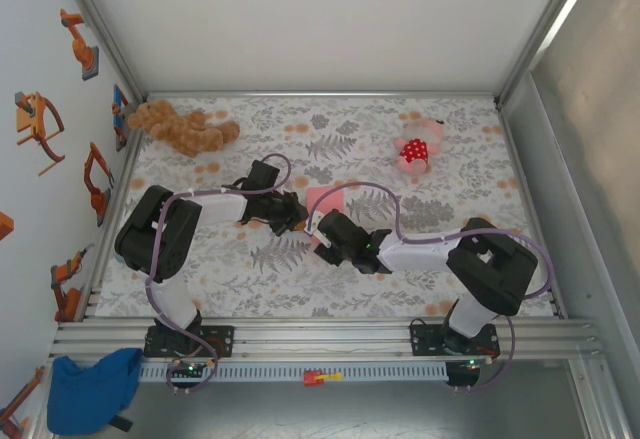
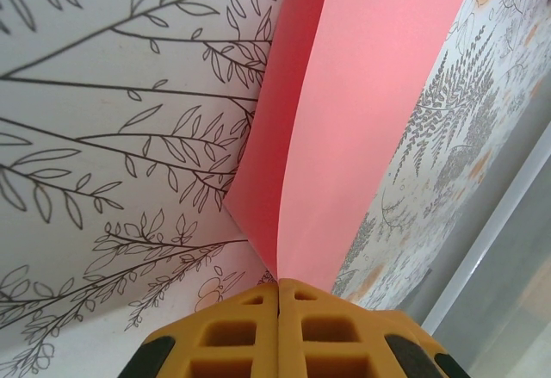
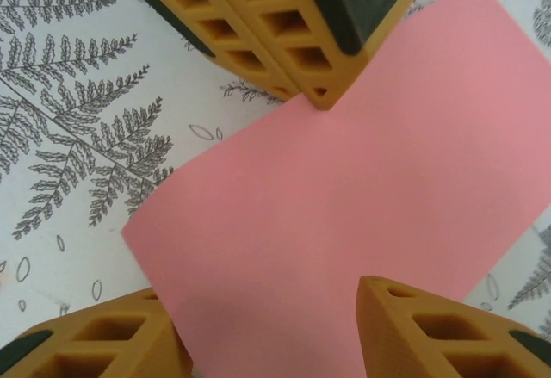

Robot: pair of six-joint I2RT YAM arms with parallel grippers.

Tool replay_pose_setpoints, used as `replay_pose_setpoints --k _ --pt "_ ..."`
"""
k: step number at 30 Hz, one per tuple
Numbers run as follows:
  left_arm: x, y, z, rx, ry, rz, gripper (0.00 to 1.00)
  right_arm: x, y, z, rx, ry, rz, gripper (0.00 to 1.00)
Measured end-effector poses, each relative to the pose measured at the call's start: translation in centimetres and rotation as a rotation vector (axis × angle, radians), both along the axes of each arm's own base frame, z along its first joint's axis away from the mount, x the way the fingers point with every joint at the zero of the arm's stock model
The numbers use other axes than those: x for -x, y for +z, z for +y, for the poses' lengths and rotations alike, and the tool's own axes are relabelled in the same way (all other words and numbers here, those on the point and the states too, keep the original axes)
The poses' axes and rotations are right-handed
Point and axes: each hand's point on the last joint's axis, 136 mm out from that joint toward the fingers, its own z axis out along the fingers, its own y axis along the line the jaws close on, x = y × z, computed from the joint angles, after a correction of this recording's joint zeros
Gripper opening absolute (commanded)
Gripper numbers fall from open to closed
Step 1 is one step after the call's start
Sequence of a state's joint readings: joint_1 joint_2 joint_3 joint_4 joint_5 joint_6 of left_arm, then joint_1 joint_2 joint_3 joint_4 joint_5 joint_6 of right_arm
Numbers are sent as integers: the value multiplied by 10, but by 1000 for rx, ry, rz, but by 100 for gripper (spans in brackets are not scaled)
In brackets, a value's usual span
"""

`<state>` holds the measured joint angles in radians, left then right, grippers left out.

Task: Fold a paper plane with a square sheet of paper (pick it up from the middle)
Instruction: Third fold the triangle at the center of the table.

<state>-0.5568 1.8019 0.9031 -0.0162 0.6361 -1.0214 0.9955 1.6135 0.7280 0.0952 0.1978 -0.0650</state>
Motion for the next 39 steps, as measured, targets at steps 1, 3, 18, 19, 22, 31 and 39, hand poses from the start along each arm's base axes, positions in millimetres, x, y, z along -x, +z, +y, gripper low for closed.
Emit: replay_pose_setpoints --k 1,3,18,19,22,31,39 --pt "0 0 0 0 1 0 0 -1 2 0 -3 -1 -10 43" --pt "0 0 0 0 2 2 0 -3 9 3 -22 1 -26 41" --pt "1 2 -1 3 5 6 7 1 12 12 -66 31 -6 5" --pt "1 4 -1 4 6 4 11 2 12 13 -72 34 1 4" --pt "-1 15 3 7 24 -12 25 7 11 17 -92 51 30 0" --pt "-25 45 35 -3 117 -110 33 24 12 31 -223 78 201 0" --pt "-36 25 16 -34 63 -81 25 27 24 42 -370 54 324 0"
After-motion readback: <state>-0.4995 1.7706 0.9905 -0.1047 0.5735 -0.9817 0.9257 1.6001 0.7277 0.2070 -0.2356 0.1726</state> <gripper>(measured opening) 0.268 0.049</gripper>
